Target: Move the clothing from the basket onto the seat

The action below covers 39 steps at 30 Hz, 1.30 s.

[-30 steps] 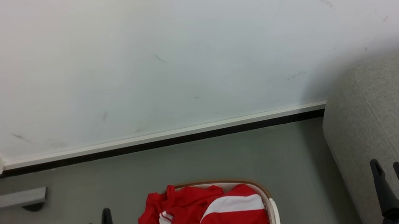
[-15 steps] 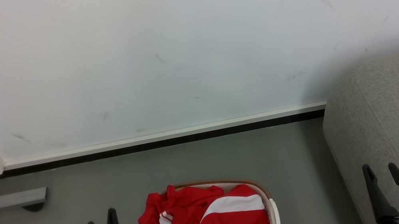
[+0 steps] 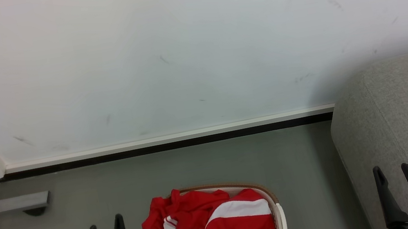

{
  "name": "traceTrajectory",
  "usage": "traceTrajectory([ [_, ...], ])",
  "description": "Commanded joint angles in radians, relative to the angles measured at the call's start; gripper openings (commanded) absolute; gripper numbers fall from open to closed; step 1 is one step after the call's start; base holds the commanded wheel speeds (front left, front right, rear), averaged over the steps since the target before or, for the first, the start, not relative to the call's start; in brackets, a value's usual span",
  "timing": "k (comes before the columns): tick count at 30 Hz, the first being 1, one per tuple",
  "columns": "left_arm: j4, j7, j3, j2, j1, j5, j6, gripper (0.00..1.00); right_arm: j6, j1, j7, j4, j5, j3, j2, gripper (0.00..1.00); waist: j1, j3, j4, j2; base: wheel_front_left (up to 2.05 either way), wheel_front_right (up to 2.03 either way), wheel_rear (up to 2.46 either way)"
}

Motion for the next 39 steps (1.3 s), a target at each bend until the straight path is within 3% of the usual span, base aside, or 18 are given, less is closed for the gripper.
traceTrajectory([
  [1, -0.008, -0.011, 0.001, 0.009, 0.004, 0.037, -0.005, 1.0, -0.001, 0.009, -0.009, -0.01, -0.026, -0.005, 0.001, 1.0, 0.0, 0.0, 0.0, 0.0, 0.0, 0.0, 0.0],
  [10, -0.006, -0.031, 0.0, 0.009, 0.015, 0.115, -0.015, 1.0, -0.002, 0.015, -0.029, -0.008, -0.09, -0.015, 0.002, 1.0, 0.0, 0.0, 0.001, 0.0, 0.0, 0.0, 0.0],
  [39, 0.023, -0.085, -0.009, 0.01, 0.031, 0.286, -0.027, 1.0, -0.002, 0.034, -0.085, 0.012, -0.125, -0.053, 0.001, 1.0, 0.0, 0.004, 0.002, 0.0, 0.0, 0.0, 0.0],
])
